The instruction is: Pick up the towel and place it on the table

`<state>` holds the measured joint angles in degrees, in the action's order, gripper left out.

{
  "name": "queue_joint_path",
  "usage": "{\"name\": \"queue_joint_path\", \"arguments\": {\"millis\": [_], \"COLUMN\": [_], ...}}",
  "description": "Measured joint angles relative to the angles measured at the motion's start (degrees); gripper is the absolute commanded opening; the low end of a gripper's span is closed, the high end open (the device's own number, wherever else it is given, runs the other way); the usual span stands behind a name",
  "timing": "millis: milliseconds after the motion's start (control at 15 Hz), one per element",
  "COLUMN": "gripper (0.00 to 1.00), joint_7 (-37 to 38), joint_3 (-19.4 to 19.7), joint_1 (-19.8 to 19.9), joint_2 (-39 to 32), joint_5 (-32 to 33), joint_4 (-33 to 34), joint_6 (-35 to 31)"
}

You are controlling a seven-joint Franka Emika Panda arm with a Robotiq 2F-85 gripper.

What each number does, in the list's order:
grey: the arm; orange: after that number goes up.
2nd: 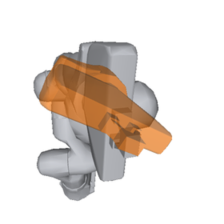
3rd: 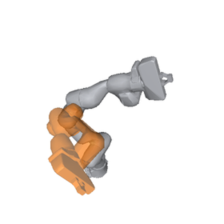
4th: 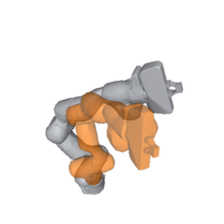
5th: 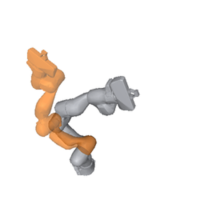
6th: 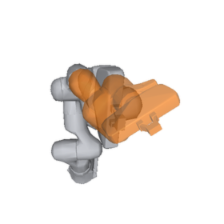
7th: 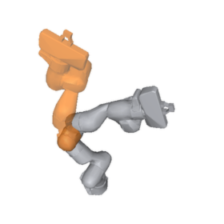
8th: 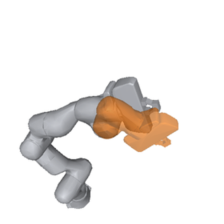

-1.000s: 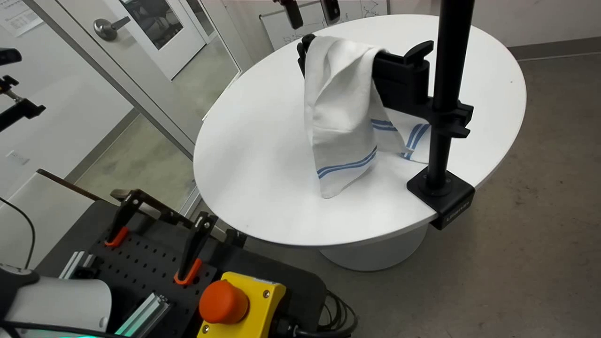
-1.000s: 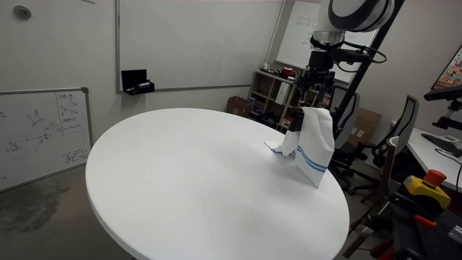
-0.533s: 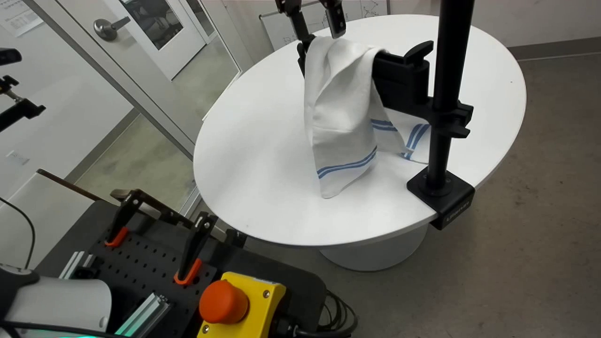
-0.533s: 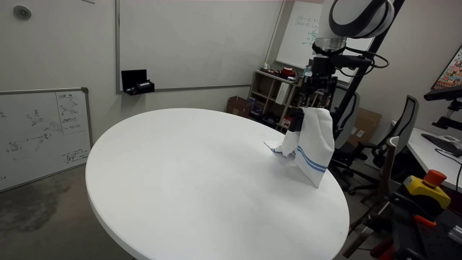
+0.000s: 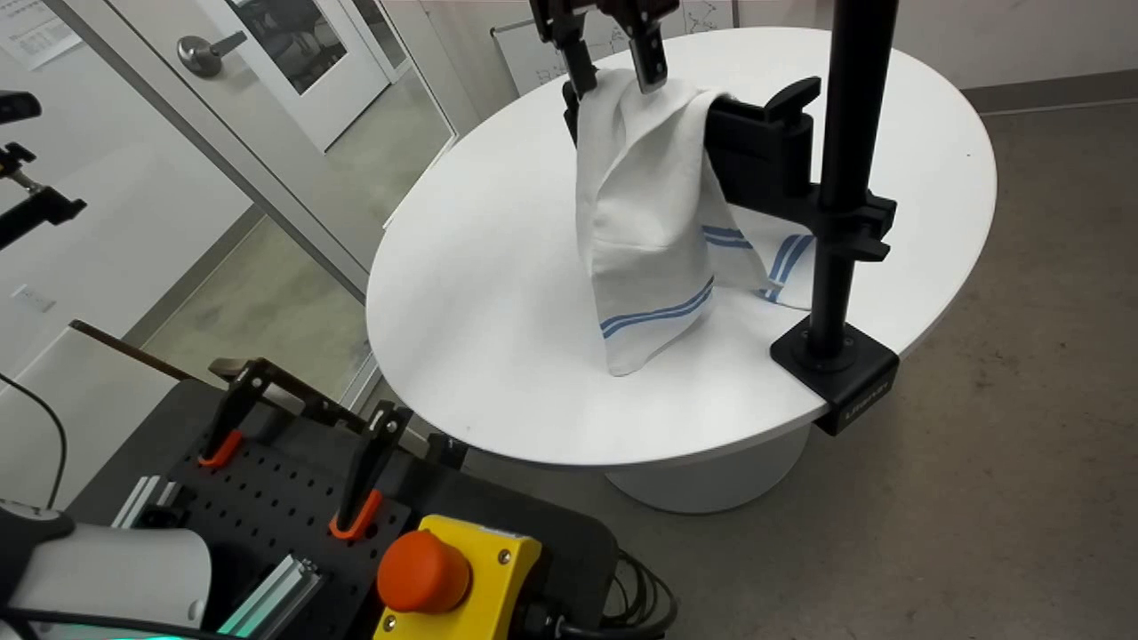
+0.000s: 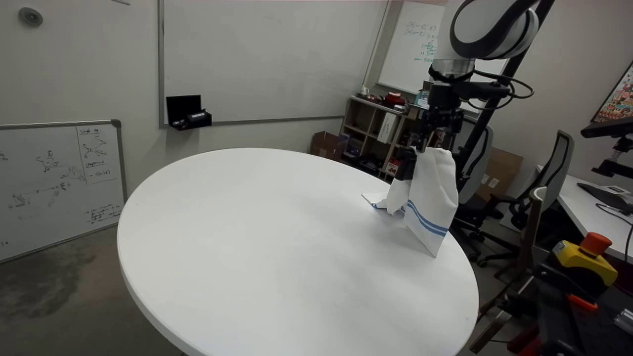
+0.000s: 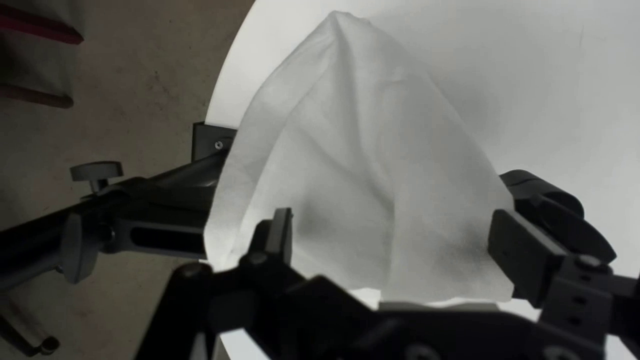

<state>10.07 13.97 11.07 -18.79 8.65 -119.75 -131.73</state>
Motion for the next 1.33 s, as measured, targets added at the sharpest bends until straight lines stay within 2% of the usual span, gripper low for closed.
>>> {"name": "queue_joint_path", "arguments": {"millis": [200,267,333,400,533,667,867,1067,1333], "gripper": [0.88,0.81,0.83,0.63,0.58,0.45,0.19,0.01,0.0], "joint_7": [0.06,0.06,0.09,0.1,0.16,0.2,0.31,0.37,0.43], "joint_3": [0.15,0.2,0.23,0.28,0.34,0.36,0.38,0.38,0.38], "joint_1": [0.0,0.0,0.0,0.0,0.0,0.02,0.04,0.09,0.14], "joint_2": [-0.22,-0.31,-0.38,-0.45,-0.56,-0.58,-0.58,-0.58,-0.56], "joint_5": [0.0,0.0,0.0,0.0,-0.02,-0.04,-0.14,-0.28,-0.8], "joint_4": [0.0,0.0,0.0,0.0,0.0,0.0,0.01,0.16,0.29], "joint_6": [-0.01,-0.01,-0.01,-0.01,-0.01,-0.01,-0.01,-0.01,-0.01]}}
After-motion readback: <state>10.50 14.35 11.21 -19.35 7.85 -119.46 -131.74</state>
